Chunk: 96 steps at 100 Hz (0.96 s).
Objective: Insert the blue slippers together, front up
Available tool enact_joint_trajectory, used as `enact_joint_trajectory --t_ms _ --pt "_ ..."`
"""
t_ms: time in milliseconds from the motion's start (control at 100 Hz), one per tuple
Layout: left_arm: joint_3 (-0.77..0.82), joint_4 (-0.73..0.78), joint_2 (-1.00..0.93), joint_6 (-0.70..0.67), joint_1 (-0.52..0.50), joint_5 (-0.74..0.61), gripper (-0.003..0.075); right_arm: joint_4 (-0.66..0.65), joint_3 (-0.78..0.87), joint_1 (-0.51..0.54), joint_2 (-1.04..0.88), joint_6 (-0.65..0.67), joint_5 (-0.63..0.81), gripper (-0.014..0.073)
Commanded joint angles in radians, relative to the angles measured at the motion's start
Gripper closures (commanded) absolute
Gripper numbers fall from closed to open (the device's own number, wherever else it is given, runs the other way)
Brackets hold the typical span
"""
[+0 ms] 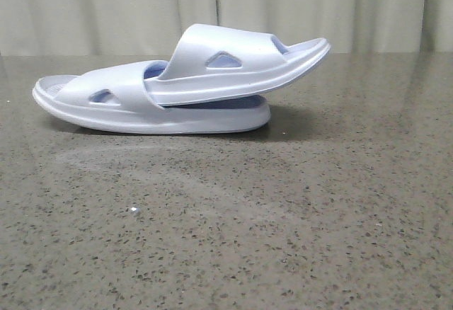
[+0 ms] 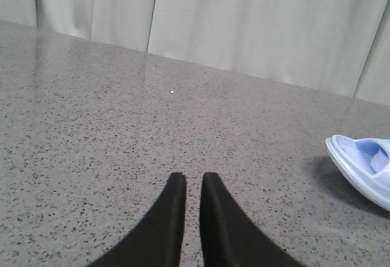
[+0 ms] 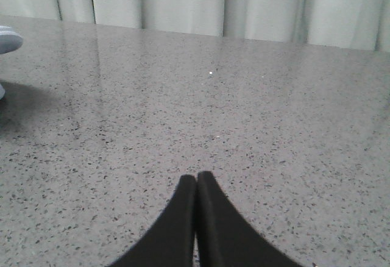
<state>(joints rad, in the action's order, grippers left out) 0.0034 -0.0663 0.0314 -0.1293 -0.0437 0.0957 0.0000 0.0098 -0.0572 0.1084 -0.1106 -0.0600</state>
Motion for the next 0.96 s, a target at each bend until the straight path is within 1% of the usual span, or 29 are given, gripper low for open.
enact_joint_trajectory --t_ms 0,40,70,190,280,340,420,490,950 --pt "0.008 0.060 0.010 0.008 -0.002 -0.068 0.0705 -0.008 0.021 0.005 0.009 0.000 0.076 0.0672" --pt "0.008 0.125 0.010 0.009 -0.002 -0.068 0.0705 -0.008 0.021 0.005 0.009 0.000 0.076 0.0672" --pt "0.008 0.139 0.010 0.031 -0.002 -0.056 0.0705 -0.008 0.021 0.005 0.009 0.000 0.076 0.0672" --pt "0.008 0.113 0.010 0.180 -0.002 -0.046 0.0705 -0.008 0.021 0.005 0.009 0.000 0.076 0.0672" --pt "0.008 0.113 0.010 0.248 -0.002 -0.042 0.0705 -0.008 0.021 0.005 0.009 0.000 0.076 0.0672" --pt "0.008 0.108 0.010 0.255 -0.002 -0.042 0.0705 -0.008 0.021 0.005 0.009 0.000 0.076 0.0672" --pt "0.008 0.046 0.010 0.255 -0.002 -0.042 0.0705 -0.008 0.021 0.005 0.009 0.000 0.076 0.0672" --pt "0.008 0.031 0.010 0.255 -0.002 -0.042 0.0705 -0.008 0.021 0.005 0.009 0.000 0.076 0.0672" --pt "0.008 0.031 0.010 0.255 -0.002 -0.042 0.0705 -0.008 0.021 0.005 0.009 0.000 0.076 0.0672"
